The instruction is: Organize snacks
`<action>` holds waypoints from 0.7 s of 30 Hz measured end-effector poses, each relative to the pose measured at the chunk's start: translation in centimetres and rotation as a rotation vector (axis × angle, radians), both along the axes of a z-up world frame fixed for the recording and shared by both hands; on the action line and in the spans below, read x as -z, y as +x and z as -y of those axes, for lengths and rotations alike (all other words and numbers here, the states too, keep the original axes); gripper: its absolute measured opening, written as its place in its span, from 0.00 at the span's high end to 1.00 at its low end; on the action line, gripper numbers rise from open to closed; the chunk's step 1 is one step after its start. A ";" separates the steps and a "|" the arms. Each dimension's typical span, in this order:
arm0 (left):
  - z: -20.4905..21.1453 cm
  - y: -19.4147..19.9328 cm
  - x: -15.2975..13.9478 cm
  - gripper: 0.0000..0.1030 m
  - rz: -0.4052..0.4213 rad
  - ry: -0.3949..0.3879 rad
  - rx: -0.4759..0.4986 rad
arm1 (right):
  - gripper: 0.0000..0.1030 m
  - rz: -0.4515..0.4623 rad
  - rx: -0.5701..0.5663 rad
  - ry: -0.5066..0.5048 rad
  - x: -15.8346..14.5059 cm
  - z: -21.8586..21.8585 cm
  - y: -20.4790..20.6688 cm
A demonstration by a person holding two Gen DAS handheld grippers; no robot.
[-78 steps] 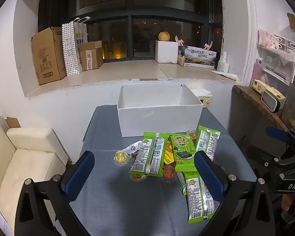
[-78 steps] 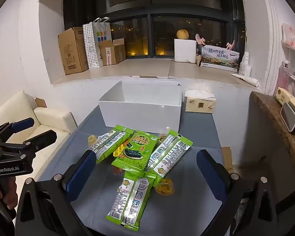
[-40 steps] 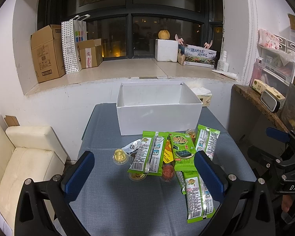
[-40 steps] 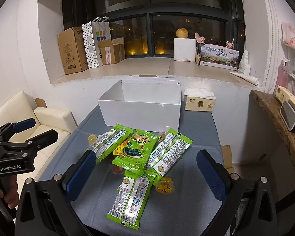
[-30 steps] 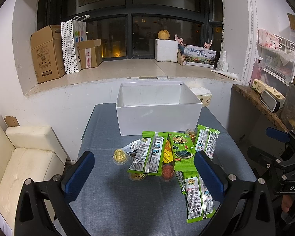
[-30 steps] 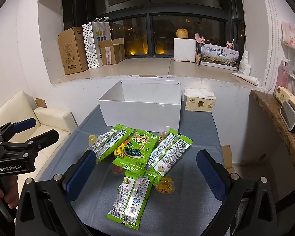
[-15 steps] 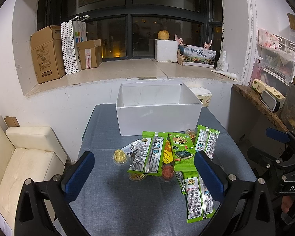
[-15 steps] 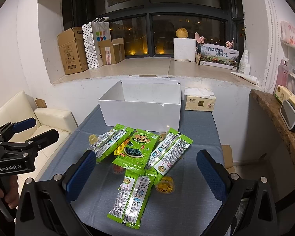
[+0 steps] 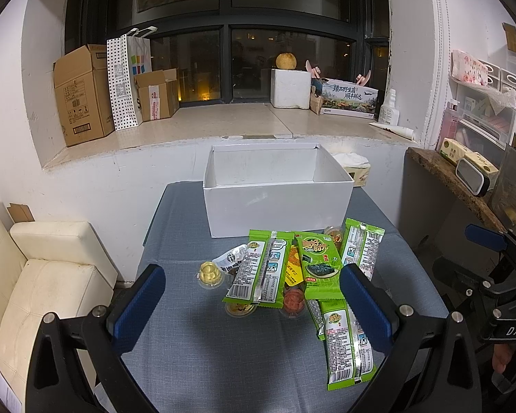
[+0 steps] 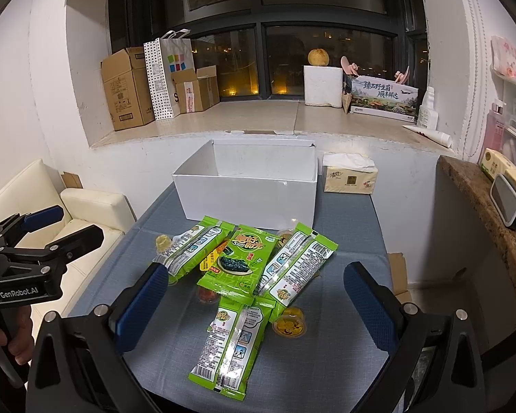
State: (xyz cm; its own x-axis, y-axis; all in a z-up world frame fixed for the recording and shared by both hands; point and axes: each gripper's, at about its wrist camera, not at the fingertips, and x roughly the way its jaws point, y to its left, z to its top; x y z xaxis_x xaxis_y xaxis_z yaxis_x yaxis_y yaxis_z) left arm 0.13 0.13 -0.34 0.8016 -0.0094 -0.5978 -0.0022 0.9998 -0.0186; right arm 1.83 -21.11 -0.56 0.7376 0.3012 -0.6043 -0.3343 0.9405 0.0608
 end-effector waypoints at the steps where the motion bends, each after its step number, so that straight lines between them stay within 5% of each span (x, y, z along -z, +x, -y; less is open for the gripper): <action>1: 0.0 0.0 0.0 0.00 0.000 0.000 0.001 | 0.00 0.000 -0.001 0.001 0.0 0.0 0.0; 17: -0.1 -0.1 0.0 0.00 -0.002 -0.001 -0.002 | 0.00 -0.010 -0.004 0.007 0.2 0.0 0.1; 21: -0.5 0.1 0.3 0.00 -0.012 -0.010 -0.011 | 0.00 -0.077 0.021 0.036 1.6 0.0 1.3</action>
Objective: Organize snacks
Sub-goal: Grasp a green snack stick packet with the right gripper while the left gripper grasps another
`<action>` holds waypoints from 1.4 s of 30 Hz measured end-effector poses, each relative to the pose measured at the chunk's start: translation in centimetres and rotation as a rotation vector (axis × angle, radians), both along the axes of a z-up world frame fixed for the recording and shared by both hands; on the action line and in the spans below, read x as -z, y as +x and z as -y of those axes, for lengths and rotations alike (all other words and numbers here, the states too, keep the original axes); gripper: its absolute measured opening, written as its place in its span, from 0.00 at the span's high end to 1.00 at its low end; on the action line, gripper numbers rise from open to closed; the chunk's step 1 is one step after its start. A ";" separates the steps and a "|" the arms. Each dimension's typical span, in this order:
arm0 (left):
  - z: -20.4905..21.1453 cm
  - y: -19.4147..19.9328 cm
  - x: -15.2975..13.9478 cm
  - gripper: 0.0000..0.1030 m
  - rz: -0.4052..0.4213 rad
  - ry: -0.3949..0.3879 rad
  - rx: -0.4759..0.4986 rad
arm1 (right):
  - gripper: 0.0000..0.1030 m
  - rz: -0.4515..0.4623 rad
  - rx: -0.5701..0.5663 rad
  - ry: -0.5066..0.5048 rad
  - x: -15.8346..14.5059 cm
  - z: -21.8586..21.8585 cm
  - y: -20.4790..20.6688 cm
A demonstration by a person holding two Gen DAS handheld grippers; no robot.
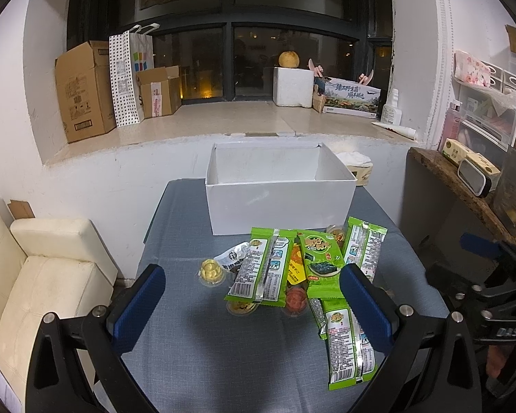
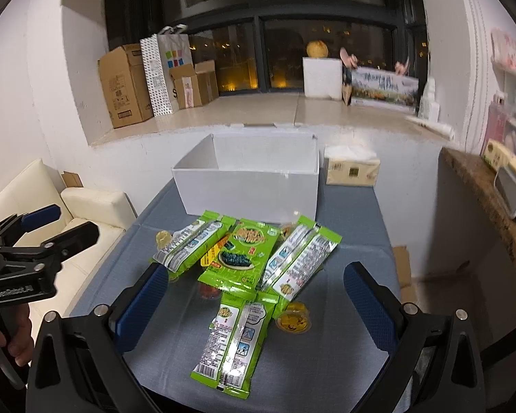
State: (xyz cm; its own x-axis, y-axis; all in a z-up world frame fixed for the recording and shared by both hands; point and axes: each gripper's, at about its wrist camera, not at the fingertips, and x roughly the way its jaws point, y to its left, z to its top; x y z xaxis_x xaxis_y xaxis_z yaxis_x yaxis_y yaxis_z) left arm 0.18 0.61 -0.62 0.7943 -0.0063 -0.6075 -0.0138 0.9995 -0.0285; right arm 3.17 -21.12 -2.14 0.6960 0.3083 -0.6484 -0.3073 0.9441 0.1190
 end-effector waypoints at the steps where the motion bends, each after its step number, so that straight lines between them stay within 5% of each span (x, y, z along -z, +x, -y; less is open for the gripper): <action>1: -0.1 0.0 0.1 0.00 -0.004 -0.003 -0.002 | 0.00 -0.036 0.013 0.010 0.7 -0.1 0.6; 6: -0.5 0.3 0.8 0.00 -0.024 -0.007 -0.015 | 0.00 -0.290 0.065 0.057 6.3 -1.1 4.0; 19: -1.6 0.7 2.8 0.00 -0.071 -0.026 -0.037 | 0.01 -0.527 0.053 -0.148 16.1 -5.6 5.0; 20: -1.6 0.7 2.9 0.00 -0.073 -0.025 -0.037 | 0.13 -0.537 0.053 -0.144 16.6 -5.6 5.1; 23: -1.5 0.8 3.1 0.00 -0.081 -0.027 -0.036 | 0.32 -0.515 0.063 -0.159 16.9 -5.2 4.9; 31: -1.4 1.5 3.8 0.00 -0.095 -0.028 -0.023 | 0.37 -0.492 0.002 -0.090 15.2 -3.4 3.3; 38: -0.9 4.4 5.7 0.00 -0.126 -0.033 0.045 | 0.37 -0.421 -0.034 0.100 12.3 2.3 1.4; 42: -0.1 7.9 7.6 0.00 -0.178 0.005 0.106 | 0.37 -0.342 -0.075 0.192 8.0 3.8 0.1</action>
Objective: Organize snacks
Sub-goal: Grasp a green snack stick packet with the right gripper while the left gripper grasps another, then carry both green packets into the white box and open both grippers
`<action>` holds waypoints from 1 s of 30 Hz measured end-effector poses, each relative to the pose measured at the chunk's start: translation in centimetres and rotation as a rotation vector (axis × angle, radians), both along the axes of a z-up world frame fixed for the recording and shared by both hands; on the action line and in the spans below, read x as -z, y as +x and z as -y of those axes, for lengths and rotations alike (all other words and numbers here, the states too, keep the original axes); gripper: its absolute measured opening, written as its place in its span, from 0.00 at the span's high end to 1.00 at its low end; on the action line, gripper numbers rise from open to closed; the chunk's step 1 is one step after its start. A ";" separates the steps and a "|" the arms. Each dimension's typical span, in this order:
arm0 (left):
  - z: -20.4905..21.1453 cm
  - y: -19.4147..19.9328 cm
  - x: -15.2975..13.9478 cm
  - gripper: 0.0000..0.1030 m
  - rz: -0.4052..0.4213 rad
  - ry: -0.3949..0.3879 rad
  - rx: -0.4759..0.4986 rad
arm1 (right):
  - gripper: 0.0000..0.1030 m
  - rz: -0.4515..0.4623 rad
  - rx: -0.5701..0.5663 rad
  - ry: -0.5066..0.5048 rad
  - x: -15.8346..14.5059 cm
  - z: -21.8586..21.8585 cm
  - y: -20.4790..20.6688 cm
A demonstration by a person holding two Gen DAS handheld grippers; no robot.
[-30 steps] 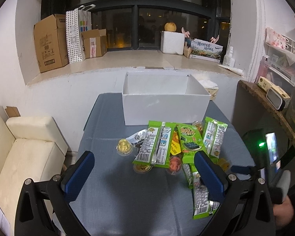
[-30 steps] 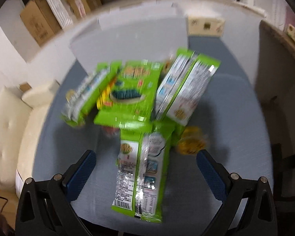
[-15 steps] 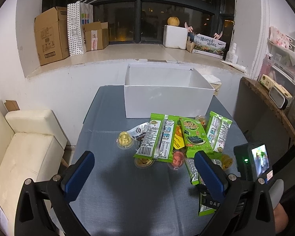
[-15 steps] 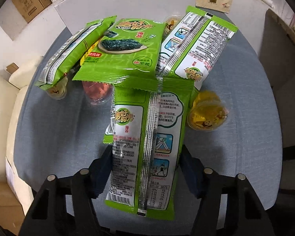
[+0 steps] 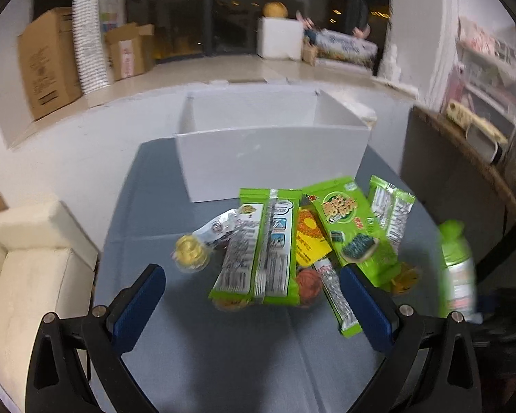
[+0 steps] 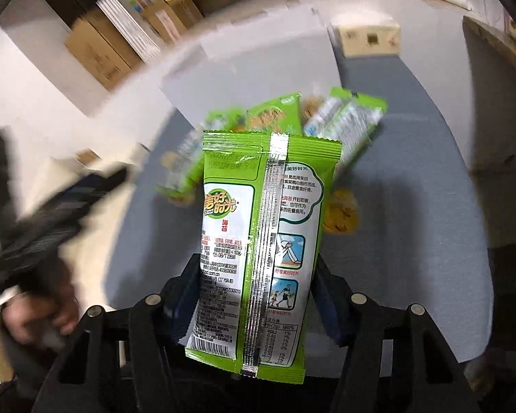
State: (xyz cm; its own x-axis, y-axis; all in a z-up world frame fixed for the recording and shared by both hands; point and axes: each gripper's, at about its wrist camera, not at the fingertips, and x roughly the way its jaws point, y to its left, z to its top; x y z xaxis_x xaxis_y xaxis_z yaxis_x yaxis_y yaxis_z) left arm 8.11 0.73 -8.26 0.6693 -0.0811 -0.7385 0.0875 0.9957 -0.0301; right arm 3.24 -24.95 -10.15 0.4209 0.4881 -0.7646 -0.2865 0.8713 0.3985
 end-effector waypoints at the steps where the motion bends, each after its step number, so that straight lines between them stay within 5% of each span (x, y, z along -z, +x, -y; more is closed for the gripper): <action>1: 0.2 1.2 0.6 0.00 -0.026 0.007 0.015 | 0.37 0.029 0.007 0.006 -0.7 0.5 -0.1; 5: 1.0 4.4 2.1 0.00 -0.077 0.014 0.056 | 0.37 0.084 0.059 0.031 -3.0 2.8 0.1; 13: 1.2 9.2 5.6 0.01 -0.188 0.030 0.067 | 0.37 0.103 0.079 0.049 -2.3 2.5 -0.1; 15: 1.1 9.2 5.8 0.29 -0.188 0.032 0.075 | 0.37 0.101 0.079 0.051 -2.6 2.7 -0.3; 17: 0.7 9.0 5.6 0.37 -0.189 0.004 0.078 | 0.37 0.099 0.081 0.055 -2.7 1.9 0.2; 23: 0.5 6.3 2.9 0.38 -0.084 0.014 0.066 | 0.37 0.102 0.078 0.061 -2.5 1.4 1.2; 30: 0.0 -1.8 -3.0 0.38 0.138 -0.096 0.004 | 0.37 0.107 0.084 0.082 -2.0 1.1 3.3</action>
State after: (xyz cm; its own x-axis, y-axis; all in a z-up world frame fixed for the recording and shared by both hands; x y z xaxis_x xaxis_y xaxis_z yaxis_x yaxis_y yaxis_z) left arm 6.34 0.78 -5.27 0.7637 -0.1497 -0.6279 0.1012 0.9885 -0.1125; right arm 6.59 -26.08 -8.11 0.5397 0.5071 -0.6719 -0.2590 0.8595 0.4406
